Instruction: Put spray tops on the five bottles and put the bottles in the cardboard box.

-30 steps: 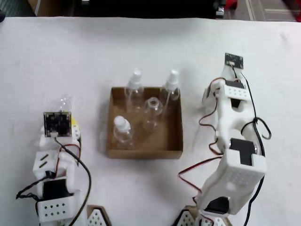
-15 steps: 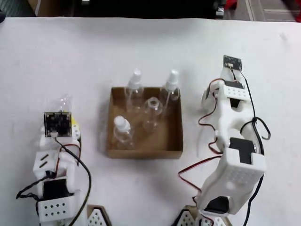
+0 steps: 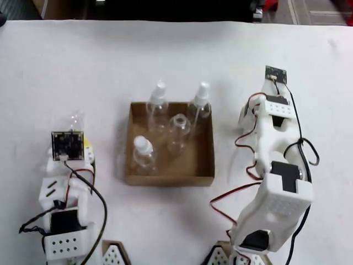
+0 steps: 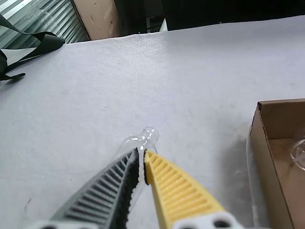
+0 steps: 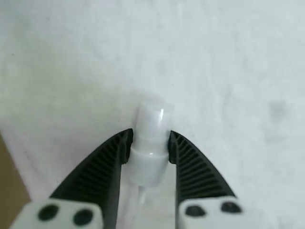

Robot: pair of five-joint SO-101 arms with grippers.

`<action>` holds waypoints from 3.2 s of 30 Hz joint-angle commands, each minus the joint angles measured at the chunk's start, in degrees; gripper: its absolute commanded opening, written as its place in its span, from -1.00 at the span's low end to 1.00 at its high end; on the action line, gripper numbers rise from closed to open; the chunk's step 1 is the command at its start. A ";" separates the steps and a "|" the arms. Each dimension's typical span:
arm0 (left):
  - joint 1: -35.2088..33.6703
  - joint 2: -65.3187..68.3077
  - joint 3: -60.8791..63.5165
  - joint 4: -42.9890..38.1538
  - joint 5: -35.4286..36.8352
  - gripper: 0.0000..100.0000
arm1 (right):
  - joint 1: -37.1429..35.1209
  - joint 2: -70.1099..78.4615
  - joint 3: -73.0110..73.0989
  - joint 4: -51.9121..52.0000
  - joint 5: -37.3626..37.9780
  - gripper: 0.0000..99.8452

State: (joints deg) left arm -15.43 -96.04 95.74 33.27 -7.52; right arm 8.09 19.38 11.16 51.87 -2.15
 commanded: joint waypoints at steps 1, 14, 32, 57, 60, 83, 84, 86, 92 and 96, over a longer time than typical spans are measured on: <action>0.57 -1.10 -0.70 -1.49 -0.79 -0.95 | 0.75 -1.45 -2.20 0.22 0.44 -0.97; 0.57 -1.10 -0.70 -1.67 -0.79 -0.95 | -1.10 -37.93 -8.35 11.03 0.53 -0.97; 0.66 -1.10 -0.79 -1.67 -0.79 -0.95 | -20.53 -88.22 5.98 0.04 0.79 -0.97; 0.57 -1.10 -1.05 -1.76 -0.79 -0.95 | -32.75 -76.97 40.18 -46.37 5.63 -0.97; 0.57 -1.10 -1.05 -1.76 -0.79 -0.95 | -32.57 -74.59 40.18 -46.64 5.71 -0.97; 0.57 -1.10 -1.05 -1.76 -0.79 -0.95 | -31.25 -70.02 41.23 -50.07 5.80 -0.97; 0.57 -1.10 -1.05 -1.76 -0.79 -0.95 | -31.25 -69.23 41.23 -50.07 5.80 -0.97; 0.57 -1.10 -1.05 -1.76 -0.79 -0.95 | -31.08 -68.26 41.23 -50.07 5.80 -0.97; 0.57 -1.10 -1.05 -1.76 -0.79 -0.95 | -31.34 -67.74 41.58 -49.89 5.45 -0.97; 0.57 -1.10 -1.05 -1.76 -0.79 -0.95 | -31.25 -67.82 42.90 -49.80 5.36 -0.97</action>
State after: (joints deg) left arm -15.43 -96.04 95.74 33.19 -7.52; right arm -23.65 -48.48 53.54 3.34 3.03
